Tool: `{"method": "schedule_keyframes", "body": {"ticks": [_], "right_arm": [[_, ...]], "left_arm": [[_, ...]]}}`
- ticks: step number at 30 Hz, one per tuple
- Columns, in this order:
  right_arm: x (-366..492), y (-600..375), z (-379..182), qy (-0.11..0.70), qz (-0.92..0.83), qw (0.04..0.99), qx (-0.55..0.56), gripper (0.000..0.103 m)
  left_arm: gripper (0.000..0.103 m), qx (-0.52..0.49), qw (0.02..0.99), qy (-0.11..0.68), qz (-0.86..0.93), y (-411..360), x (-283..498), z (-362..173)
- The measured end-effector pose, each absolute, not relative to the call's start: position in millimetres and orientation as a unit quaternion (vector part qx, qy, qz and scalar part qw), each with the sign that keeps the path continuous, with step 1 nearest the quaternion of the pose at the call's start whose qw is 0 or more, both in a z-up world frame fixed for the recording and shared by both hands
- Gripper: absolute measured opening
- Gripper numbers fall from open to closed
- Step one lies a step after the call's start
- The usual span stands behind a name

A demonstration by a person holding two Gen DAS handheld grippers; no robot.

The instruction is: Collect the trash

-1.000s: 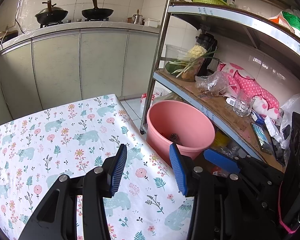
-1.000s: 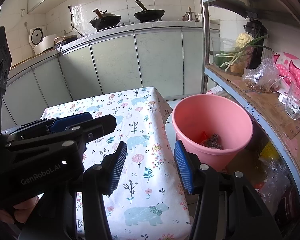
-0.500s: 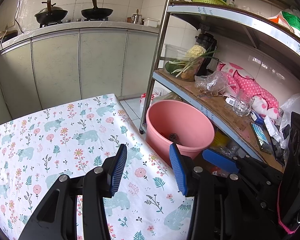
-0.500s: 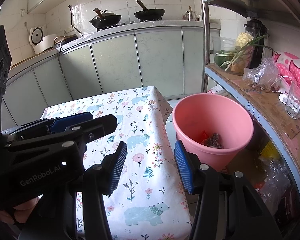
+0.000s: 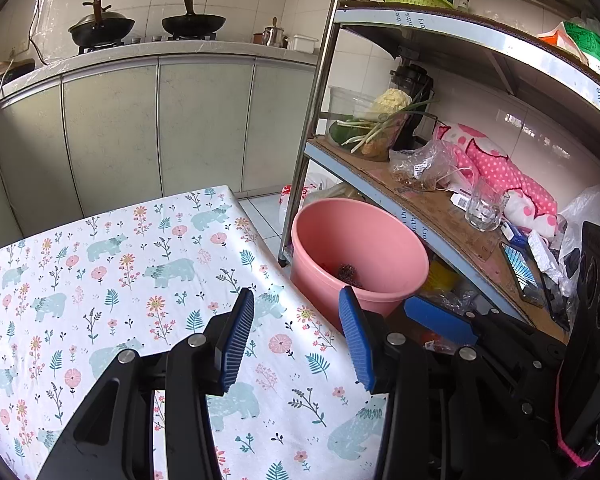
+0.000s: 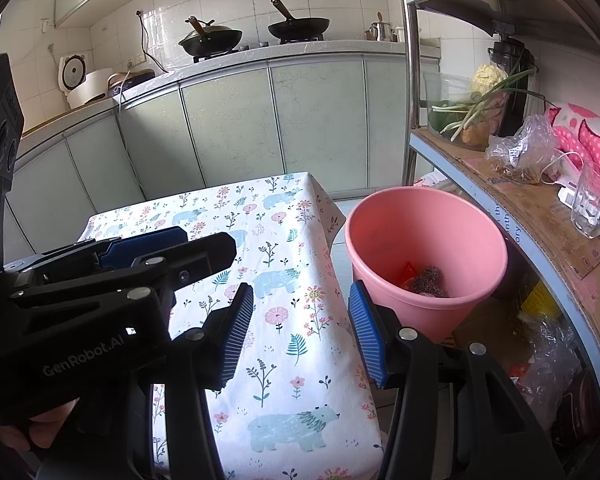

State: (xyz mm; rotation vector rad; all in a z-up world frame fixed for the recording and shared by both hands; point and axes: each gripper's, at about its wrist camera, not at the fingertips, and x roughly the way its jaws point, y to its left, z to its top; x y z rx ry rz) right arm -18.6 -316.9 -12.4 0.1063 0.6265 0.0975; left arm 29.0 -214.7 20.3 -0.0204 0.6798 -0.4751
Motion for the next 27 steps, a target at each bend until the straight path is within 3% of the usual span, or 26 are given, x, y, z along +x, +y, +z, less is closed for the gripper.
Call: {"method": "schedule_keyframes", "body": {"ticks": [27], "right_arm": [[-10.9, -310.8, -10.2, 0.313, 0.056, 0.947, 0.045, 0.051]], "left_arm": [[0.044, -0.013, 0.912, 0.338, -0.23, -212.4, 31.2, 18.2]]}}
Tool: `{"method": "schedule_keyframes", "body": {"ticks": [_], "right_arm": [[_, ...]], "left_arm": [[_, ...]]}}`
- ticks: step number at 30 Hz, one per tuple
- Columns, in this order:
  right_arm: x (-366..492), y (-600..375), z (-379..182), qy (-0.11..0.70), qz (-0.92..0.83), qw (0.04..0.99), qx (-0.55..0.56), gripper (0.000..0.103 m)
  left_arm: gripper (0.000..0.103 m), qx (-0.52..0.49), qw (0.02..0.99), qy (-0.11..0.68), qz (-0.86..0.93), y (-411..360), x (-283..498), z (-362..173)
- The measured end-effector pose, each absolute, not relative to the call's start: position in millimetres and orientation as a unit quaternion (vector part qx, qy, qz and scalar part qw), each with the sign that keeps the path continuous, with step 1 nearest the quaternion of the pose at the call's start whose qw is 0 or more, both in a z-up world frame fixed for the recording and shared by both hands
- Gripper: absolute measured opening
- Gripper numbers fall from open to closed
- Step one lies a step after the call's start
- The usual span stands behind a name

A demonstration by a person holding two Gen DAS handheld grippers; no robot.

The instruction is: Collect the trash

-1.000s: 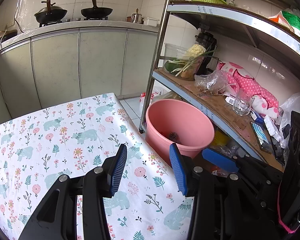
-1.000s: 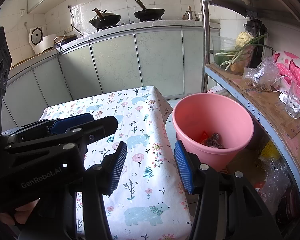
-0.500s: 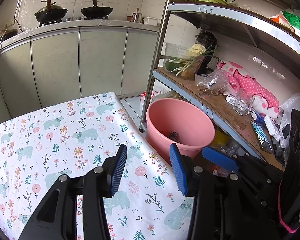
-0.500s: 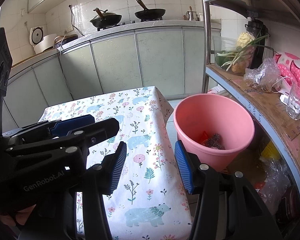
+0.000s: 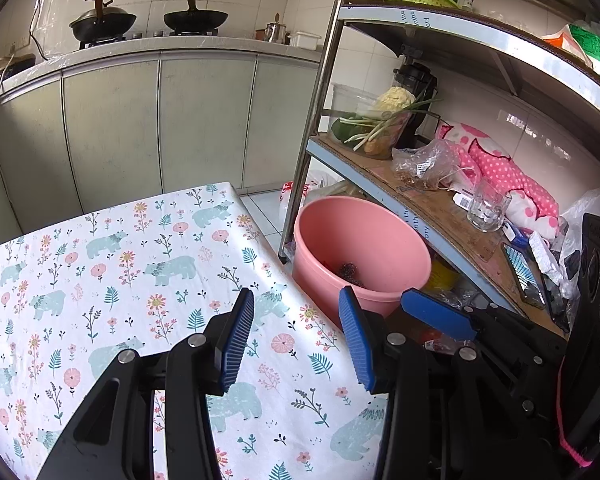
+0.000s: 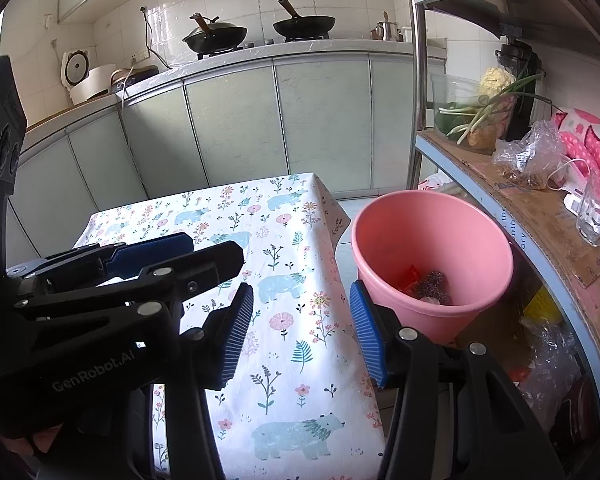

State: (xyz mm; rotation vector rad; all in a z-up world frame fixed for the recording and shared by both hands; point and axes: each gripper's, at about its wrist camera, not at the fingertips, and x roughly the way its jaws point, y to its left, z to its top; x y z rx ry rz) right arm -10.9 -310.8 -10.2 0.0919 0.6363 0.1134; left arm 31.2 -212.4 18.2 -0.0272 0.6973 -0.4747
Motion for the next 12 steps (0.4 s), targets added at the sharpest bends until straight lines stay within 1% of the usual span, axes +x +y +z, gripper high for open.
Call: {"method": "schedule_keyframes", "body": {"ticks": [12], "right_arm": [[-2.7, -299.8, -18.6, 0.324, 0.068, 0.942, 0.045, 0.051]], "left_arm": [[0.044, -0.013, 0.913, 0.346, -0.216, -203.1, 39.1, 11.1]]}}
